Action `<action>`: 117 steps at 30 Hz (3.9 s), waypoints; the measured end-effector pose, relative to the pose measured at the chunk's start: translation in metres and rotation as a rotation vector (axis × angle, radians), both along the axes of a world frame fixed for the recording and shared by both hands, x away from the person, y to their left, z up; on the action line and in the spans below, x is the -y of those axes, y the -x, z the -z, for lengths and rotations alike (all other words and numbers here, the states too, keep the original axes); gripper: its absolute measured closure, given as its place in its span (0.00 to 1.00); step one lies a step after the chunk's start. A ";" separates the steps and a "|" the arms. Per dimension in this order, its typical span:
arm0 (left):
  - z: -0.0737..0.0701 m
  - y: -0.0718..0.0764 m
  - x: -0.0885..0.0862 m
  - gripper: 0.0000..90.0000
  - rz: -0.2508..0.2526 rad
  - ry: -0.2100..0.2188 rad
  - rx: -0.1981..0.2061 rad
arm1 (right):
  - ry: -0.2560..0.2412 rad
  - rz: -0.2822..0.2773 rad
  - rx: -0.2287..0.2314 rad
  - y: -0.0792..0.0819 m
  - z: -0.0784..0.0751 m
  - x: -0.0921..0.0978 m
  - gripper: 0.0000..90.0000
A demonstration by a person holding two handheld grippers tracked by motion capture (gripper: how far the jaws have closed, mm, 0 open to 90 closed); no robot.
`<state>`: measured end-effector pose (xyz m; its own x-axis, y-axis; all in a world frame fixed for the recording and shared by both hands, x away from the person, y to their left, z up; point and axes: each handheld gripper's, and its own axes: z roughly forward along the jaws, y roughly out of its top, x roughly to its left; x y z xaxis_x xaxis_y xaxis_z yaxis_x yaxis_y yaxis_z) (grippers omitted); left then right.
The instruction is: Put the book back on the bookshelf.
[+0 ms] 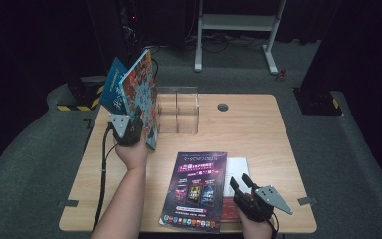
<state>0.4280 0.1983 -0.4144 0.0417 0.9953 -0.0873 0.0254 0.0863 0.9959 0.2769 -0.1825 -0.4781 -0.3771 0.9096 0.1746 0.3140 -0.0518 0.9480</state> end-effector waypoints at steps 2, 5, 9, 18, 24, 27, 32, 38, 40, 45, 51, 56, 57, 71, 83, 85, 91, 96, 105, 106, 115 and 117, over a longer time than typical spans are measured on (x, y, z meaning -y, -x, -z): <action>0.002 0.000 0.001 0.90 -0.001 -0.001 0.006 | -0.001 0.002 -0.001 0.000 0.000 0.000 0.59; 0.007 0.001 0.001 0.90 -0.001 0.010 0.020 | -0.001 0.003 -0.003 0.000 0.001 0.000 0.59; 0.014 0.005 0.002 0.90 0.000 0.011 0.037 | -0.002 0.002 -0.006 0.000 0.001 0.000 0.59; 0.030 0.018 0.009 0.89 0.030 -0.017 0.040 | 0.005 -0.001 -0.006 0.000 0.001 -0.002 0.59; 0.039 0.023 0.007 0.89 0.054 0.013 -0.059 | 0.009 -0.006 -0.004 0.000 0.001 -0.003 0.59; 0.043 0.026 0.004 0.89 0.053 0.036 -0.075 | 0.010 -0.006 -0.003 0.000 0.001 -0.004 0.59; 0.043 0.027 -0.001 0.88 0.065 0.070 -0.105 | 0.014 -0.012 -0.005 0.000 0.001 -0.006 0.59; 0.046 0.027 0.005 0.86 0.085 0.063 -0.133 | 0.014 -0.013 -0.004 0.000 0.001 -0.007 0.59; 0.047 0.027 0.008 0.86 0.088 0.067 -0.141 | 0.015 -0.012 -0.002 0.000 0.001 -0.007 0.59; 0.050 0.027 0.017 0.85 0.092 0.065 -0.154 | 0.014 -0.014 -0.003 -0.001 0.001 -0.007 0.59; 0.051 0.029 0.023 0.84 0.096 0.054 -0.155 | 0.012 -0.012 -0.003 -0.001 0.001 -0.005 0.59; 0.052 0.030 0.027 0.82 0.098 0.055 -0.155 | 0.013 -0.014 -0.002 -0.001 0.001 -0.006 0.59; 0.052 0.030 0.027 0.82 0.100 0.062 -0.156 | 0.013 -0.014 -0.002 -0.001 0.001 -0.006 0.59; 0.052 0.029 0.012 0.82 0.109 0.080 -0.170 | 0.015 -0.014 0.000 0.000 0.001 -0.006 0.59; 0.056 0.031 -0.007 0.77 0.119 0.063 -0.198 | 0.018 -0.016 -0.005 -0.001 0.001 -0.007 0.59; 0.059 0.032 -0.012 0.77 0.121 0.064 -0.203 | 0.018 -0.016 -0.005 -0.001 0.001 -0.007 0.59; 0.058 0.032 -0.014 0.78 0.133 0.031 -0.212 | 0.021 -0.018 -0.007 -0.002 0.002 -0.008 0.59; 0.058 0.033 -0.011 0.78 0.131 0.005 -0.211 | 0.021 -0.015 -0.011 -0.003 0.003 -0.008 0.59; 0.058 0.033 -0.011 0.78 0.130 0.009 -0.209 | 0.019 -0.014 -0.009 -0.002 0.002 -0.008 0.59; 0.058 0.033 -0.011 0.78 0.129 0.010 -0.208 | 0.019 -0.015 -0.009 -0.002 0.002 -0.008 0.59; 0.059 0.033 -0.008 0.73 0.137 0.010 -0.203 | 0.021 -0.014 -0.007 -0.002 0.002 -0.007 0.59; 0.058 0.034 -0.008 0.66 0.147 0.008 -0.194 | 0.020 -0.015 -0.008 -0.002 0.002 -0.007 0.58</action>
<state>0.3937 0.2066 -0.4726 0.1673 0.9791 -0.1154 0.2294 0.0752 0.9704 0.2790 -0.1753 -0.4797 -0.3893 0.9072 0.1594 0.3218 -0.0282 0.9464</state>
